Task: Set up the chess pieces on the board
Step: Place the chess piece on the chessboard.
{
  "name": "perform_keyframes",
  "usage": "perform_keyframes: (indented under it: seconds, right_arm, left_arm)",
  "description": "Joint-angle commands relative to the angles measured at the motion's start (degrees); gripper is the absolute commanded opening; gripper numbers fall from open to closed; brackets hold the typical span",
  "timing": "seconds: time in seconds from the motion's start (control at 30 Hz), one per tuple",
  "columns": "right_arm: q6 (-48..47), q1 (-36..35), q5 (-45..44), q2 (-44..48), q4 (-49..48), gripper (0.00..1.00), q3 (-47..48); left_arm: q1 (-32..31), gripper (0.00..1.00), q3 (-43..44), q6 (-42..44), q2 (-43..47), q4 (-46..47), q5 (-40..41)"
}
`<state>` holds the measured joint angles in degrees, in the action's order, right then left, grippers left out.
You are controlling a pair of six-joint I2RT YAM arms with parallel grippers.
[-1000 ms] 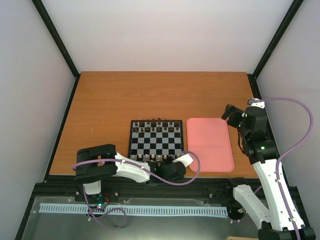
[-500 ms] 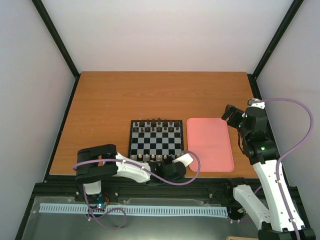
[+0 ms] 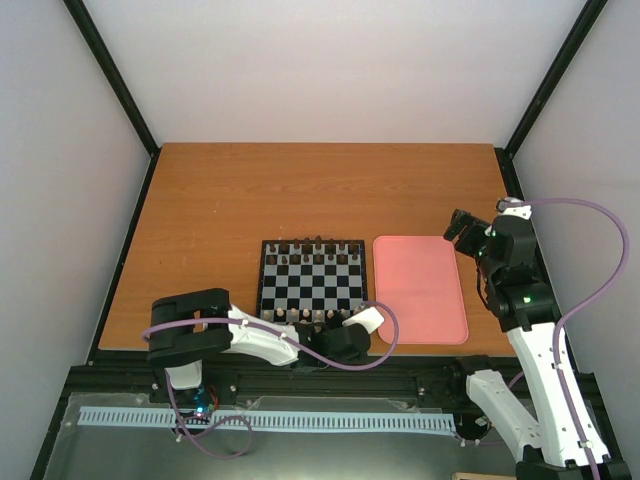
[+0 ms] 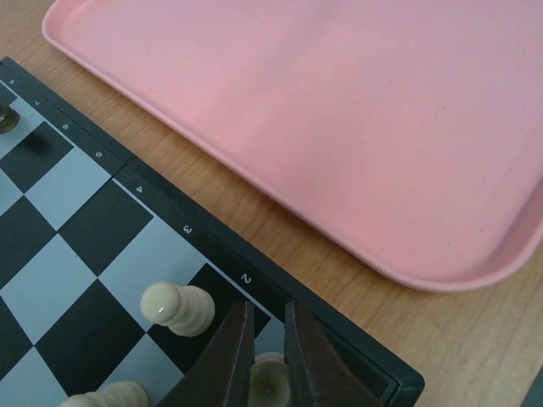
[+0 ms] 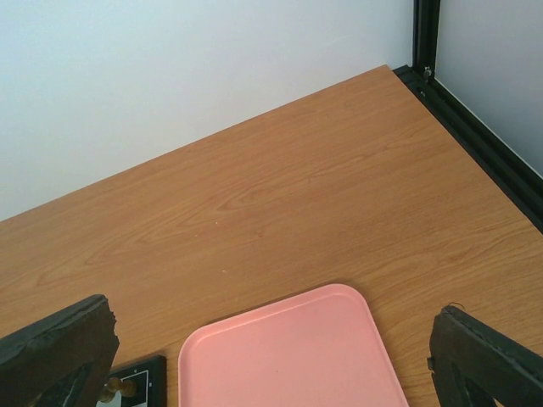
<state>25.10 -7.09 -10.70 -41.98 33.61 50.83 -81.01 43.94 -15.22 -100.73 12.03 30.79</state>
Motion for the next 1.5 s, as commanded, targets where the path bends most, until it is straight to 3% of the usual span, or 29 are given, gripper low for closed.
perform_keyframes:
  seconds: [0.0,0.93,1.13,1.37,1.47]
  right_arm:
    - [0.3,0.3,-0.3,0.8,-0.7,1.0,-0.4]
    - [0.2,0.3,0.2,0.8,-0.8,1.0,-0.1]
    - [0.1,0.3,0.4,0.8,-0.8,1.0,-0.1]
    - [-0.1,0.3,0.5,1.1,-0.7,1.0,0.0]
    - [0.0,0.4,0.5,1.2,-0.7,1.0,0.0]
  left_arm:
    - [-0.7,0.11,-0.1,-1.0,0.9,-0.9,-0.3]
    - [-2.8,0.24,0.5,1.3,5.5,-2.9,1.4]
    - [-3.9,0.34,0.6,1.9,8.7,-4.5,2.7]
    - [-4.0,0.58,1.2,3.2,12.3,-7.0,5.9]
    - [-4.0,0.74,2.2,4.8,14.3,-8.7,7.4]
